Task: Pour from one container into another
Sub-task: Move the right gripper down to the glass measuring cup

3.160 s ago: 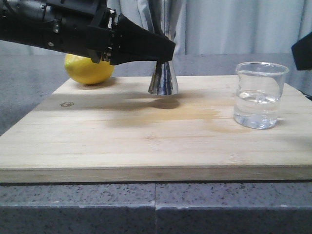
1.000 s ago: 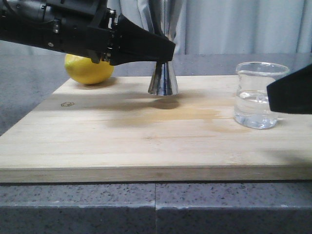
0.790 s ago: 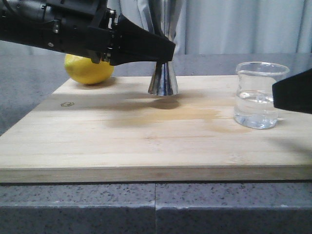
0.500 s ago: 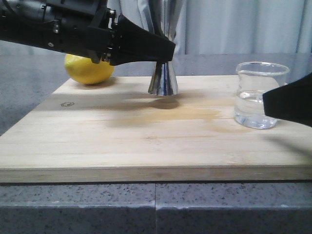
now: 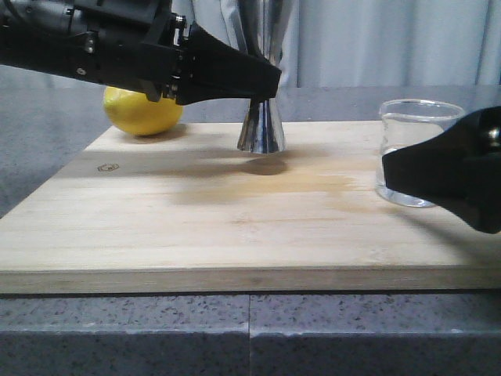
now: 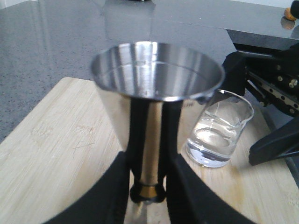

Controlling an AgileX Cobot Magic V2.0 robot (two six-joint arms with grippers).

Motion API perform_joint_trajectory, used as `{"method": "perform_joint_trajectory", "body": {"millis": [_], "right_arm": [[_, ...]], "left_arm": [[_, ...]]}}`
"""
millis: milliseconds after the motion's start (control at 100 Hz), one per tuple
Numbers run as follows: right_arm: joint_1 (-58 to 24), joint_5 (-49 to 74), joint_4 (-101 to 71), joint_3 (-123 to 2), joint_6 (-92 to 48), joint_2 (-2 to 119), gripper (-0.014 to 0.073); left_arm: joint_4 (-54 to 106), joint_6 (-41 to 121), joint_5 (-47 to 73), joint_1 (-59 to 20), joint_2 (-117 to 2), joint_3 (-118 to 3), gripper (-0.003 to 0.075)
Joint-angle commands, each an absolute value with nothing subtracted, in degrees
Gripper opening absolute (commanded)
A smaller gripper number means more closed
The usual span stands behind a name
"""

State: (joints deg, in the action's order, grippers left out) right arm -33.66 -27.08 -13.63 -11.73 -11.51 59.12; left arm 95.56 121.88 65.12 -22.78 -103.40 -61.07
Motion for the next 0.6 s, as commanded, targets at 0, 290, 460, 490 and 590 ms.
{"method": "perform_joint_trajectory", "body": {"millis": [0,290,460,490,590], "right_arm": [[-33.69,-35.43,-11.31,-13.07,-10.19,61.36,0.0584],[-33.69,-45.09,-9.32,-13.07,-7.88,68.5,0.0584],[-33.69,-46.73,-8.22,-13.07,-7.54,68.89,0.0584],[-33.69,-46.73,-8.2,-13.07,-7.41,68.89,0.0583],[-33.69,-46.6,-8.0,-13.07,-7.41,68.89,0.0573]], "left_arm": [[99.43,121.97,69.0,-22.82,-100.32,-62.68,0.0156],[99.43,121.97,69.0,-22.82,-100.32,-62.68,0.0156],[99.43,121.97,69.0,-22.82,-100.32,-62.68,0.0156],[99.43,121.97,69.0,-22.82,-100.32,-62.68,0.0156],[99.43,121.97,69.0,-22.82,-100.32,-62.68,0.0156]]}}
